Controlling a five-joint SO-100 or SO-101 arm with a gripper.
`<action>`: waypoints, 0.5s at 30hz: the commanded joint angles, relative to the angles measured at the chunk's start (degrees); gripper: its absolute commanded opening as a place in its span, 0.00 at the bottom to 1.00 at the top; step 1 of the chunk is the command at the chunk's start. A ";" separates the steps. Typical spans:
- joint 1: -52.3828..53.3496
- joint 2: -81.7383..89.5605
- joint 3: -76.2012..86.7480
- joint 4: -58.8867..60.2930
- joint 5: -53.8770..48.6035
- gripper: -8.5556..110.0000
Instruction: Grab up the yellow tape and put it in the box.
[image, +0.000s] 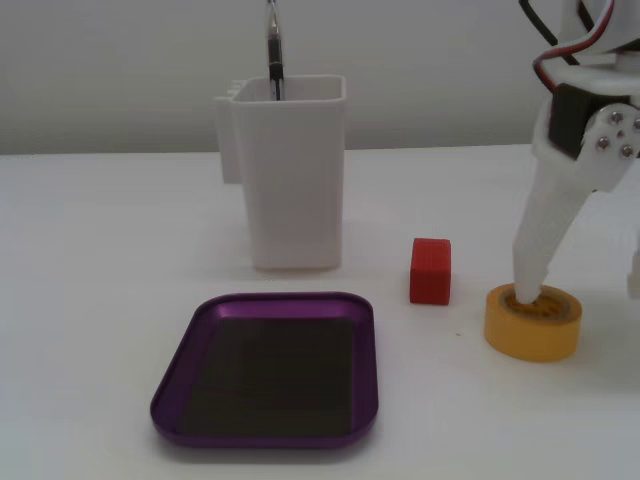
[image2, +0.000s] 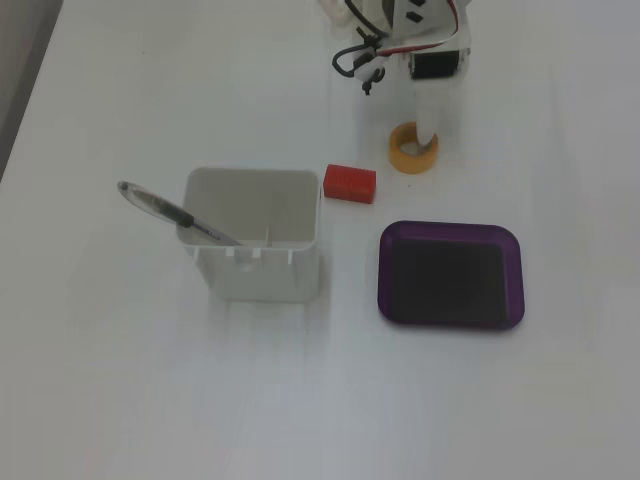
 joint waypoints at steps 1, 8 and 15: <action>0.26 0.09 1.58 -1.85 0.00 0.27; 0.26 0.09 6.86 -6.50 -0.09 0.27; 0.26 -0.35 7.03 -8.88 -3.87 0.18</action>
